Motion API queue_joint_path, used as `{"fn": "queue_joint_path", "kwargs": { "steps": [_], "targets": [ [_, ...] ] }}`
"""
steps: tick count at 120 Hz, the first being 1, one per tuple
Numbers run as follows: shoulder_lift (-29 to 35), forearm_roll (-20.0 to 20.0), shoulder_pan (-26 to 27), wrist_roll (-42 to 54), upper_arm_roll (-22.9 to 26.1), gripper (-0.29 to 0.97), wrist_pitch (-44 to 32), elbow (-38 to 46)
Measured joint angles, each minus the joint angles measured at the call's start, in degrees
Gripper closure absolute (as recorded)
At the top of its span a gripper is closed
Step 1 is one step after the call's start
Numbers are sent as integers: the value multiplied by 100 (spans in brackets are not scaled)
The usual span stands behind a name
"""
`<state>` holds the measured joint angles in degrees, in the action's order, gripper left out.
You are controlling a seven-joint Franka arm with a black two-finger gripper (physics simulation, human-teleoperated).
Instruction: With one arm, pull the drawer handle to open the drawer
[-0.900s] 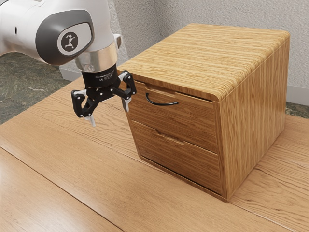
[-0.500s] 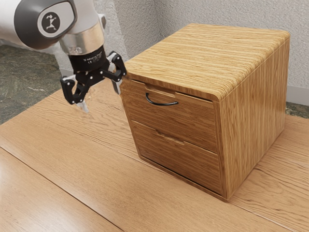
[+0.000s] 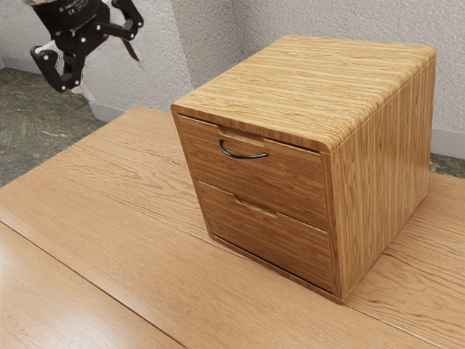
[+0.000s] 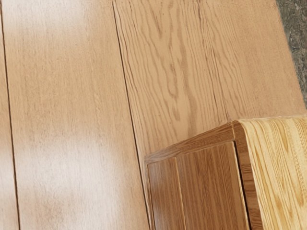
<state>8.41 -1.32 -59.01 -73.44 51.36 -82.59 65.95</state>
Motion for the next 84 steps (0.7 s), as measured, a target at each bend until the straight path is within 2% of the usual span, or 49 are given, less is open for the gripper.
{"fn": "queue_joint_path", "kwargs": {
  "steps": [6,16,24,36,42,46,51,72,78,84],
  "targets": [
    [23,125,590,2,-458,0,-127,-11],
    [98,304,2189,17,-2065,0,-298,-15],
    [111,378,2711,37,-2629,1,-428,14],
    [175,414,3308,-21,-2805,6,-715,152],
    [316,468,3418,-71,-2844,11,-929,347],
    [370,555,3440,-105,-2909,9,-1048,452],
    [408,610,3437,-134,-2954,15,-1174,576],
    [474,292,3579,-256,-2969,7,-1485,675],
    [606,363,3650,-321,-2973,6,-1575,1023],
    [981,477,3720,-381,-3056,6,-1805,1769]
  ]
}}
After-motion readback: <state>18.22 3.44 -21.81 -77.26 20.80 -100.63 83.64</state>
